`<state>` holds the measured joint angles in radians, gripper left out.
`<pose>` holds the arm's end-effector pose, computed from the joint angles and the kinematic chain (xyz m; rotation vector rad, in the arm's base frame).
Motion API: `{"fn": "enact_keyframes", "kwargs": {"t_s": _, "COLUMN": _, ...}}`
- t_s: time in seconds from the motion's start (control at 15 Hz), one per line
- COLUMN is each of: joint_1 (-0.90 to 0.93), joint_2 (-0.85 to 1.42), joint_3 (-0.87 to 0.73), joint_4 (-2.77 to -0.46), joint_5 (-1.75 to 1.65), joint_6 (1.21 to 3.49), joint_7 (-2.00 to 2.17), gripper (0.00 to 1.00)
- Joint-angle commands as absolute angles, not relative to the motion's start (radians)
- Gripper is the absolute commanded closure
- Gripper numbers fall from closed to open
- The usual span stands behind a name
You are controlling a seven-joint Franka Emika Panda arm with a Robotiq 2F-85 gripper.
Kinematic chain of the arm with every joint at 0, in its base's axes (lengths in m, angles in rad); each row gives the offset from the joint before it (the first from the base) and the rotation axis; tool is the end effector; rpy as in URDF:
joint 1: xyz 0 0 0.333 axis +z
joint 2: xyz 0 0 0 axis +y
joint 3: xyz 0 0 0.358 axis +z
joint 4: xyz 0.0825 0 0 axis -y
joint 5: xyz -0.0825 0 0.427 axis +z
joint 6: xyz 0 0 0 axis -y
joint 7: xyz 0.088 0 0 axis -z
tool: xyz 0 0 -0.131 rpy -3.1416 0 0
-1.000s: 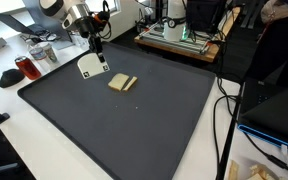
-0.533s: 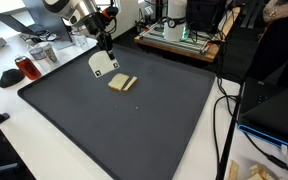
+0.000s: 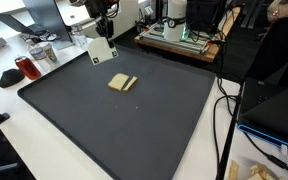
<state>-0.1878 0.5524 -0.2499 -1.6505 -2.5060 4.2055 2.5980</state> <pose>0.5566 -0.1374 0.3104 -2.7220 0.2825 -0.1531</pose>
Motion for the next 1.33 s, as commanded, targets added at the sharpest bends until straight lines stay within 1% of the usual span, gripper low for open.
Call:
{"fn": "enact_keyframes", "kwargs": {"t_s": 0.0, "joint_1": -0.047, "joint_2": 0.494, "joint_3": -0.365, "joint_4": -1.736, "joint_5": -2.512, "joint_6": 4.172, "joint_7": 2.692, "gripper": 0.99}}
{"fn": "enact_keyframes", "kwargs": {"t_s": 0.2, "joint_1": 0.072, "joint_2": 0.499, "joint_3": -0.447, "joint_4": -1.754, "joint_5": -2.513, "joint_6": 4.136, "joint_7": 2.78, "gripper": 0.99}}
{"fn": "enact_keyframes", "kwargs": {"t_s": 0.27, "joint_1": 0.171, "joint_2": 0.514, "joint_3": -0.584, "joint_4": -1.799, "joint_5": -2.451, "joint_6": 4.124, "joint_7": 2.717, "gripper": 0.99}}
{"fn": "enact_keyframes", "kwargs": {"t_s": 0.47, "joint_1": 0.373, "joint_2": 0.579, "joint_3": -0.796, "joint_4": -1.822, "joint_5": -2.411, "joint_6": 4.073, "joint_7": 2.744, "gripper": 0.99}}
{"fn": "enact_keyframes", "kwargs": {"t_s": 0.6, "joint_1": 0.483, "joint_2": 0.644, "joint_3": -0.927, "joint_4": -1.833, "joint_5": -2.344, "joint_6": 4.082, "joint_7": 2.739, "gripper": 0.99}}
{"fn": "enact_keyframes", "kwargs": {"t_s": 0.73, "joint_1": 0.533, "joint_2": 0.682, "joint_3": -0.968, "joint_4": -1.838, "joint_5": -2.293, "joint_6": 4.099, "joint_7": 2.74, "gripper": 0.99}}
{"fn": "enact_keyframes", "kwargs": {"t_s": 0.87, "joint_1": 0.562, "joint_2": 0.705, "joint_3": -0.963, "joint_4": -1.831, "joint_5": -2.275, "joint_6": 4.125, "joint_7": 2.74, "gripper": 0.99}}
{"fn": "enact_keyframes", "kwargs": {"t_s": 0.93, "joint_1": 0.526, "joint_2": 0.677, "joint_3": -0.939, "joint_4": -1.831, "joint_5": -2.305, "joint_6": 4.094, "joint_7": 2.714, "gripper": 0.96}}
{"fn": "enact_keyframes", "kwargs": {"t_s": 1.2, "joint_1": 0.555, "joint_2": 0.705, "joint_3": -0.941, "joint_4": -1.83, "joint_5": -2.29, "joint_6": 4.101, "joint_7": 2.715, "gripper": 0.96}}
{"fn": "enact_keyframes", "kwargs": {"t_s": 1.27, "joint_1": 0.555, "joint_2": 0.705, "joint_3": -0.944, "joint_4": -1.83, "joint_5": -2.29, "joint_6": 4.102, "joint_7": 2.715, "gripper": 0.99}}
